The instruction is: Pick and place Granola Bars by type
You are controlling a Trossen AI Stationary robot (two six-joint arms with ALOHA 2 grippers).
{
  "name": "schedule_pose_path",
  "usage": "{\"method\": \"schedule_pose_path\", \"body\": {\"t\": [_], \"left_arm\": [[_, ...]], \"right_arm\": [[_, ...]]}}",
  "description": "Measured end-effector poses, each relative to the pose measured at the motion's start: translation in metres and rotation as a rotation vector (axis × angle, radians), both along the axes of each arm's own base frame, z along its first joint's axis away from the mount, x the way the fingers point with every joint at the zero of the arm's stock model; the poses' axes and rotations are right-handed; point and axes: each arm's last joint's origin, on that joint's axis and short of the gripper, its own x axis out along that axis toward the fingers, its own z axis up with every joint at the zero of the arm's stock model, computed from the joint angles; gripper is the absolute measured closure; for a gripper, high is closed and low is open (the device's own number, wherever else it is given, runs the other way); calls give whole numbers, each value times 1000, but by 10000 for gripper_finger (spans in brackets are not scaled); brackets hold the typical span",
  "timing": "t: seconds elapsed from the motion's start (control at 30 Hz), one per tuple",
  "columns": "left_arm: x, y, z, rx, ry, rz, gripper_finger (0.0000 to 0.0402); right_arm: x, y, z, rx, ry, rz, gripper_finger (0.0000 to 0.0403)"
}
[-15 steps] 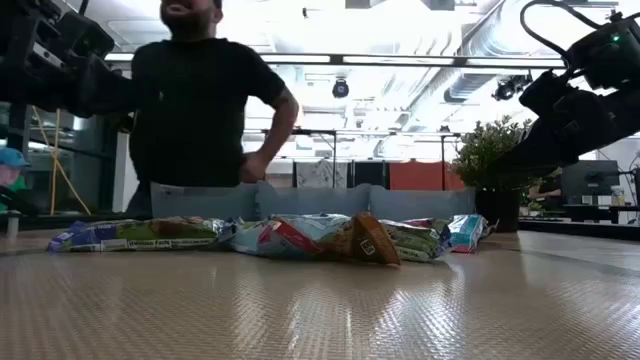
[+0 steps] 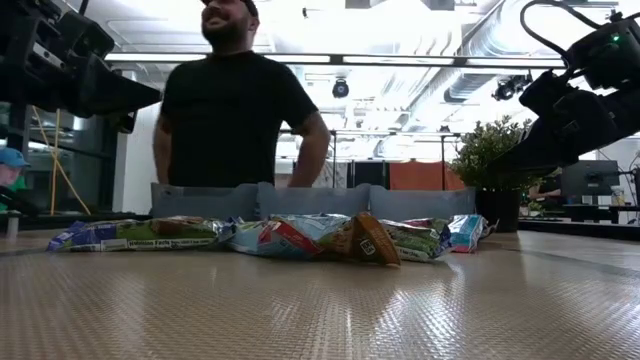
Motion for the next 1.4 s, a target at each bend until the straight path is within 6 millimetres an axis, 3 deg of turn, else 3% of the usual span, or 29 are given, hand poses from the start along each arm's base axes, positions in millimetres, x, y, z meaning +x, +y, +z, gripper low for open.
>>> {"method": "schedule_pose_path", "body": {"t": [1.4], "left_arm": [[0,2,1,5,-11,53,401]], "right_arm": [[0,0,0,0,0,0,402]]}}
